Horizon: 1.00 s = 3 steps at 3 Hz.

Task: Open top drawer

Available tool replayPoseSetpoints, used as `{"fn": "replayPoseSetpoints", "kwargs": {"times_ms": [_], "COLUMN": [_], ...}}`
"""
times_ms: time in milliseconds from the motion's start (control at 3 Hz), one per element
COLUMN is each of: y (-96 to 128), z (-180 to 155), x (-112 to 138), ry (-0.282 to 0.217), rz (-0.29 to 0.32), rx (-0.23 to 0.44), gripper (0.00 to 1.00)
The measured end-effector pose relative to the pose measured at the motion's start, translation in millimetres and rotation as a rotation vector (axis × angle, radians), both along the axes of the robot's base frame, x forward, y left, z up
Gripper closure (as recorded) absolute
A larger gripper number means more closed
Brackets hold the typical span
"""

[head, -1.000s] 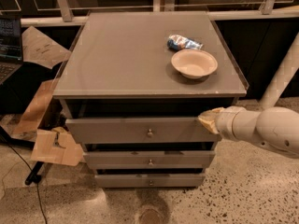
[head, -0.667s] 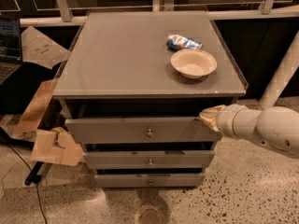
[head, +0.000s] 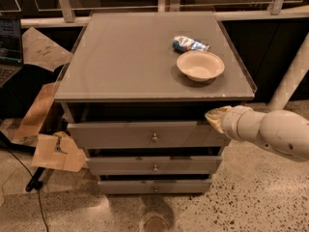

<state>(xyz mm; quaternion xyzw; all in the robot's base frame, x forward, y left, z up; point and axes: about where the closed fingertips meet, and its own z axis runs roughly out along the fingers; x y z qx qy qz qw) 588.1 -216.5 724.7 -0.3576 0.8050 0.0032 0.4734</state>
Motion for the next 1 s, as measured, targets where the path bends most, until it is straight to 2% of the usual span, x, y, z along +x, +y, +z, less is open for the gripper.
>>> {"fn": "replayPoseSetpoints", "kwargs": {"times_ms": [333,667,1000], "y": [-0.9,-4.0,-3.5], "z": [-2.9,-14.9,-26.1], "x": [20.1,34.6,36.6], "ry": [-0.021,-0.014,0.003], "rz": [0.000,0.010,-0.018], "rx": [-0.031,-0.102,-0.102], "gripper": [1.00,1.00,1.00]}}
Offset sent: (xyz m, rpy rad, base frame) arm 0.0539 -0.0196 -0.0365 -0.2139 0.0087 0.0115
